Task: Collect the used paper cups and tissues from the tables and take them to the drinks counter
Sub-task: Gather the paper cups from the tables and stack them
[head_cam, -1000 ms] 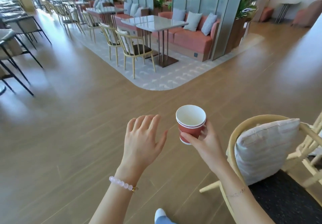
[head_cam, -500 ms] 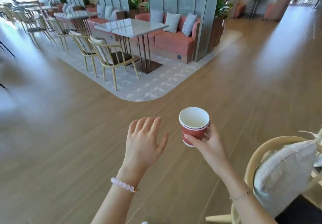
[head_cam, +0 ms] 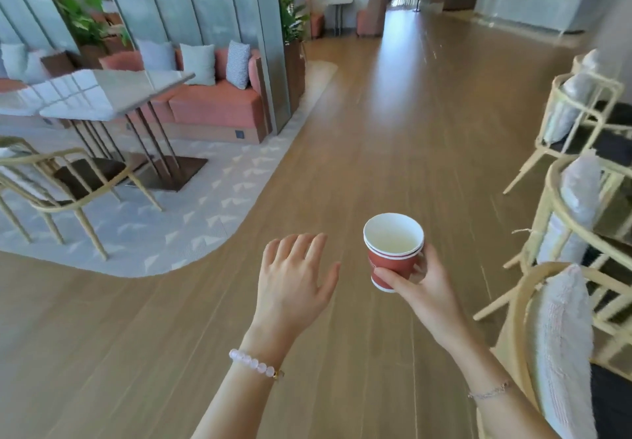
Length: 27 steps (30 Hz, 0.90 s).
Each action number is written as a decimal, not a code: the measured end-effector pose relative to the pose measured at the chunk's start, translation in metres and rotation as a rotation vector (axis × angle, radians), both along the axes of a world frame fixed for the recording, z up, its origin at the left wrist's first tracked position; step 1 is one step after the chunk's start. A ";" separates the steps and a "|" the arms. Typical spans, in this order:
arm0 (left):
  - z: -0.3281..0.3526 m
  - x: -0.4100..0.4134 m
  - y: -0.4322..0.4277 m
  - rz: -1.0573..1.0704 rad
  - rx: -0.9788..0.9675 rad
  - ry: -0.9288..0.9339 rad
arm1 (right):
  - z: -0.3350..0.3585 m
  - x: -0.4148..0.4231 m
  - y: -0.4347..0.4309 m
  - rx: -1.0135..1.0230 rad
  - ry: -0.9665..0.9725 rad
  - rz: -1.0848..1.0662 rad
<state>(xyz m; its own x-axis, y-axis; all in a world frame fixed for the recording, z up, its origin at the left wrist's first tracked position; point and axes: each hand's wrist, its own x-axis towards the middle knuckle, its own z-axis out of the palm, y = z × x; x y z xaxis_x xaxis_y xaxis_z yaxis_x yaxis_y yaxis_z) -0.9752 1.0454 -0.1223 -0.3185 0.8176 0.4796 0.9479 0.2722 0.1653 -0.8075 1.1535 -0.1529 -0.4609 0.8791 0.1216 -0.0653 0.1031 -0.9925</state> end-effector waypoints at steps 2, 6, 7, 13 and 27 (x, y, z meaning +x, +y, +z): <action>0.002 -0.018 0.031 -0.078 -0.001 0.011 | 0.002 -0.011 0.019 -0.002 0.007 -0.071; 0.001 -0.038 0.093 -0.220 0.013 0.016 | 0.001 -0.022 0.055 0.000 0.019 -0.197; 0.000 -0.041 0.109 -0.253 0.015 0.015 | 0.001 -0.024 0.066 0.002 0.020 -0.232; -0.011 -0.050 0.212 -0.381 -0.002 -0.012 | -0.004 -0.028 0.148 -0.004 0.005 -0.369; -0.007 -0.045 0.510 -0.494 0.044 -0.013 | 0.004 -0.020 0.415 -0.004 0.025 -0.460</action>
